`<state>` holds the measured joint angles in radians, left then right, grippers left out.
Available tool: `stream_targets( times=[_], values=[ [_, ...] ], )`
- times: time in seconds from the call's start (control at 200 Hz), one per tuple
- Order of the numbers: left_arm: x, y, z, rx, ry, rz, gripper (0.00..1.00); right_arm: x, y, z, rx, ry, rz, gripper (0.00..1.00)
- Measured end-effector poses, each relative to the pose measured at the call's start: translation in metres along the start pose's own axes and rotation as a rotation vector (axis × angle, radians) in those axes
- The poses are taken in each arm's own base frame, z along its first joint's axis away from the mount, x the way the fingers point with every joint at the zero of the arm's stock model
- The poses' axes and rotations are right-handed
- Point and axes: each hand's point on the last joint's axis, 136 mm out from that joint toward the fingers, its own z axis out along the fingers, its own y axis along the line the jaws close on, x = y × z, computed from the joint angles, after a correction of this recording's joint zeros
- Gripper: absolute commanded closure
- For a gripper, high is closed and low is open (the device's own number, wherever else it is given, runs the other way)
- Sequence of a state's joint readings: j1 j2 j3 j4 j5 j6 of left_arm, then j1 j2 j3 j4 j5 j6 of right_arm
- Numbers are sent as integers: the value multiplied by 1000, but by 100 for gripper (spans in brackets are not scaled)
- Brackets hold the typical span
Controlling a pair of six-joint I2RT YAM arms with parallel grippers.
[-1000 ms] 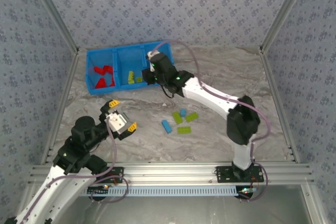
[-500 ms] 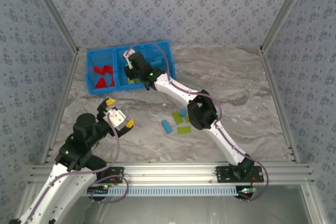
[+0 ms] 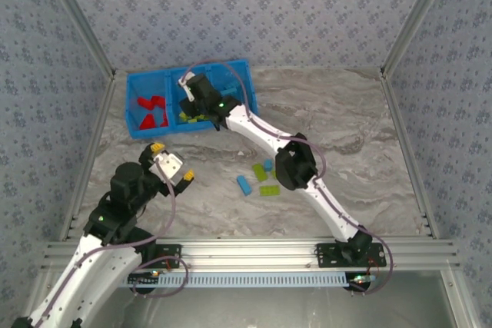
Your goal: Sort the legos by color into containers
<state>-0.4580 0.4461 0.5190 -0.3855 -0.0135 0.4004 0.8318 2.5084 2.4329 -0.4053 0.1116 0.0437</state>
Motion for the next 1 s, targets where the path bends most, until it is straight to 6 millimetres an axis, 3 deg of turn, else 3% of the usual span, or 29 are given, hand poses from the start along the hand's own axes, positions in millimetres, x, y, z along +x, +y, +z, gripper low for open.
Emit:
stream_targets(
  times=[0.115,0.31,0.385,0.48,0.565,0.695,0.849,0.999],
  values=[
    [5,5,11,-7,92,-148,2,-9,-3,-60,-27,17,-1,50],
    [-30,12,23,6,133,-463,3,-32,-20,-208,-43,-90,0,38],
    [-37,-7,28,52,160,-543,4,-26,-27,-259,-38,-132,14,33],
    [-38,-52,35,131,224,-604,4,-1,-33,-309,-29,-148,47,29],
    [-34,-91,40,163,289,-633,5,34,-34,-333,-23,-104,75,25],
    [-11,-136,52,105,409,-697,9,91,-34,-349,-8,17,117,21],
    [23,-163,74,-26,564,-799,1,150,-37,-363,16,154,175,15],
    [24,-182,101,-79,608,-866,1,178,-41,-372,36,212,222,10]
  ],
)
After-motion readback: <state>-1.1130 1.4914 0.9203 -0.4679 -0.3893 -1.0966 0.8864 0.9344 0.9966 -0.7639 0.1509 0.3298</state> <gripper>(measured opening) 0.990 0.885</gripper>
